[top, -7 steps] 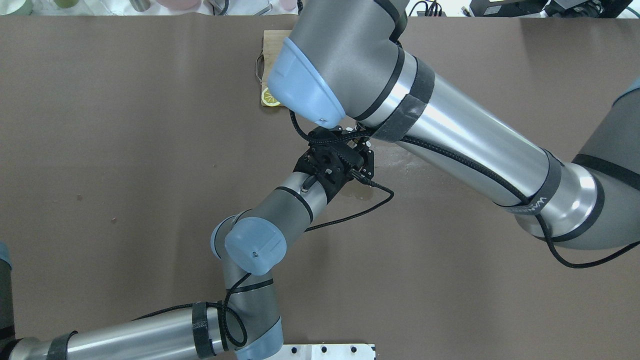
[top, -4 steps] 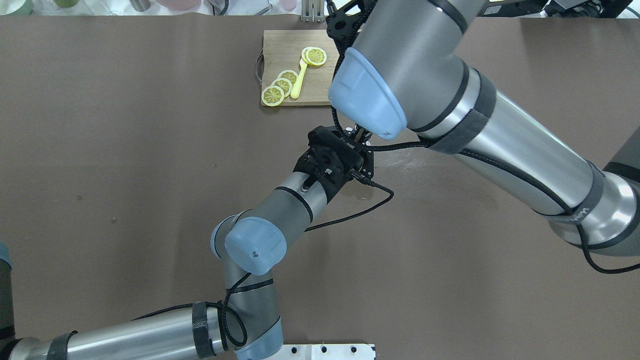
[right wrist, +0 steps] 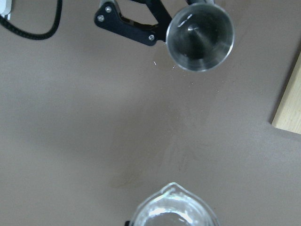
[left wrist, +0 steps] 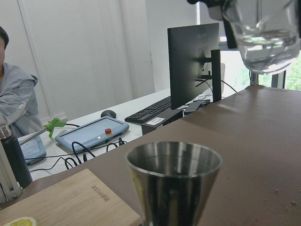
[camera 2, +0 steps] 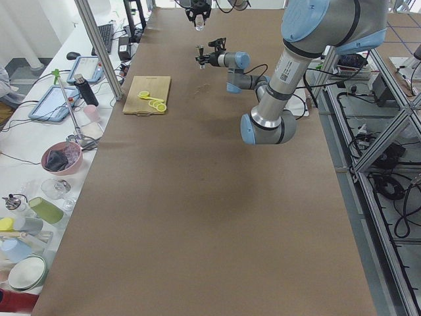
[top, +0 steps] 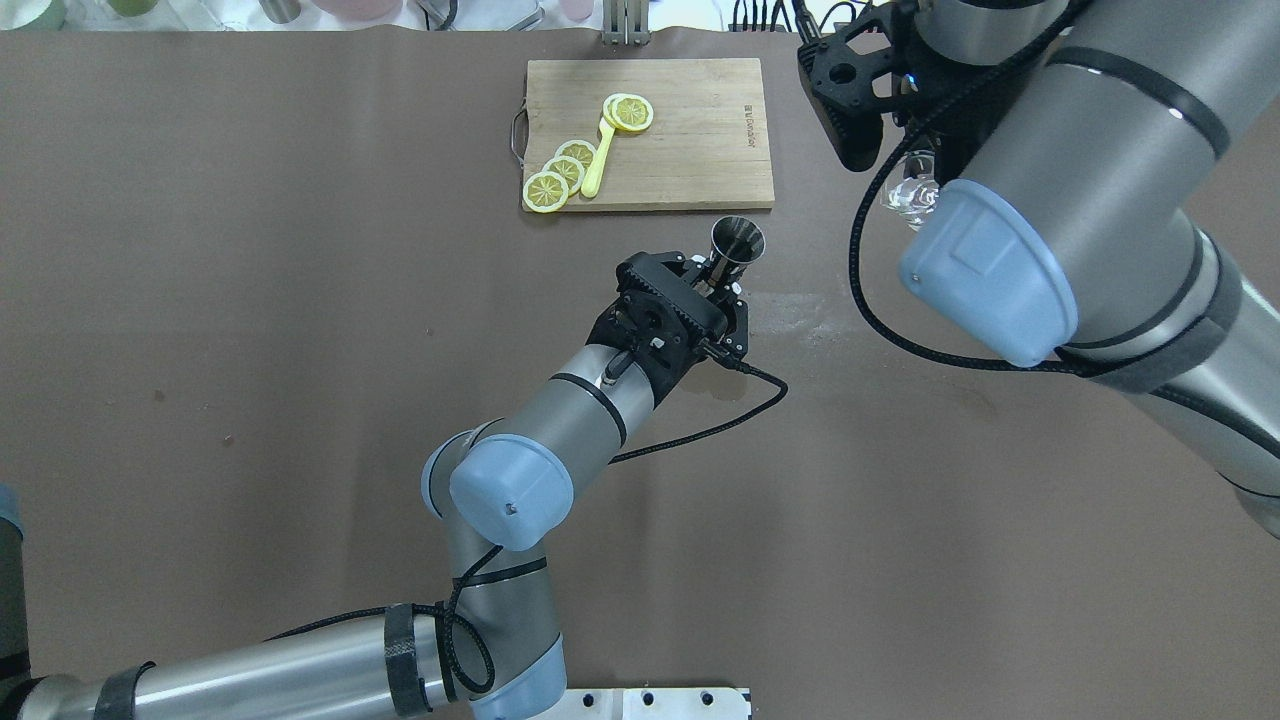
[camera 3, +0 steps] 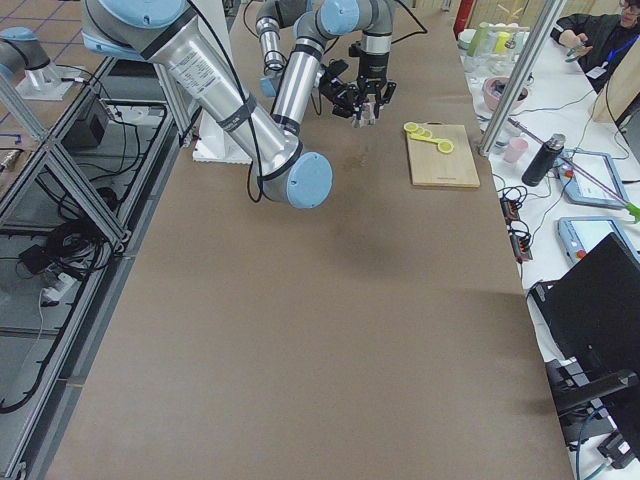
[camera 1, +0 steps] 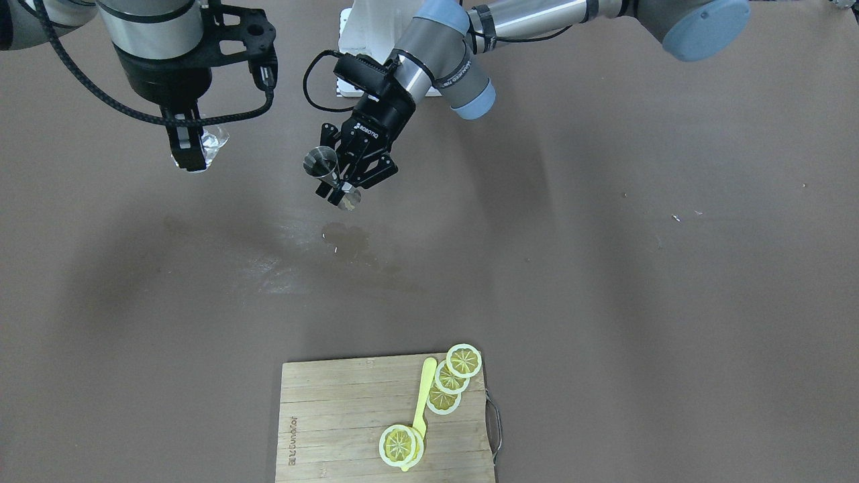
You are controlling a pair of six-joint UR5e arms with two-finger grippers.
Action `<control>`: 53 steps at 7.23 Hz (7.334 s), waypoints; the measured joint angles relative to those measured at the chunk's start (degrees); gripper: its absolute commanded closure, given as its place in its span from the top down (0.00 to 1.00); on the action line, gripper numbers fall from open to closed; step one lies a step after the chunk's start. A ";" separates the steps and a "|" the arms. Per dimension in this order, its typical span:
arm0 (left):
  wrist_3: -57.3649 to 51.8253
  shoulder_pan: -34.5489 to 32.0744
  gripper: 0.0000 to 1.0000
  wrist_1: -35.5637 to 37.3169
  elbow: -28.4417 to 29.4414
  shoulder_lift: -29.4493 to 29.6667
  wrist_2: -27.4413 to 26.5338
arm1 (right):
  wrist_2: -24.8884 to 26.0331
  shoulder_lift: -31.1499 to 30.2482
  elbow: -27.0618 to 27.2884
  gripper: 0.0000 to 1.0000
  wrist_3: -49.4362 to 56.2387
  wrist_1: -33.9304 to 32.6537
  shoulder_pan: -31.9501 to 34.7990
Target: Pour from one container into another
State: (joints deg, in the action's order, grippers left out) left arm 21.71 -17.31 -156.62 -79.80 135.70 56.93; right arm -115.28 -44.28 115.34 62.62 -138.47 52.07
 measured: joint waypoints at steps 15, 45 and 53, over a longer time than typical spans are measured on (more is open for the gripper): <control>-0.26 -3.57 0.00 -17.43 -4.12 -16.24 -0.93 | -32.44 -31.84 -13.85 0.00 -2.38 59.85 19.86; 19.85 4.32 0.00 -39.51 -1.35 -55.96 -22.68 | -24.94 -17.15 -55.05 0.32 -36.78 110.70 4.53; 43.38 4.92 0.00 -11.85 -7.12 -56.40 -33.89 | -24.48 -16.94 -55.41 1.00 -37.22 110.69 3.61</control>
State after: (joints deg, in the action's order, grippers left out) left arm 65.09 -12.38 -168.47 -86.92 79.31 23.04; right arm -139.76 -61.22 59.93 25.40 -27.77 55.68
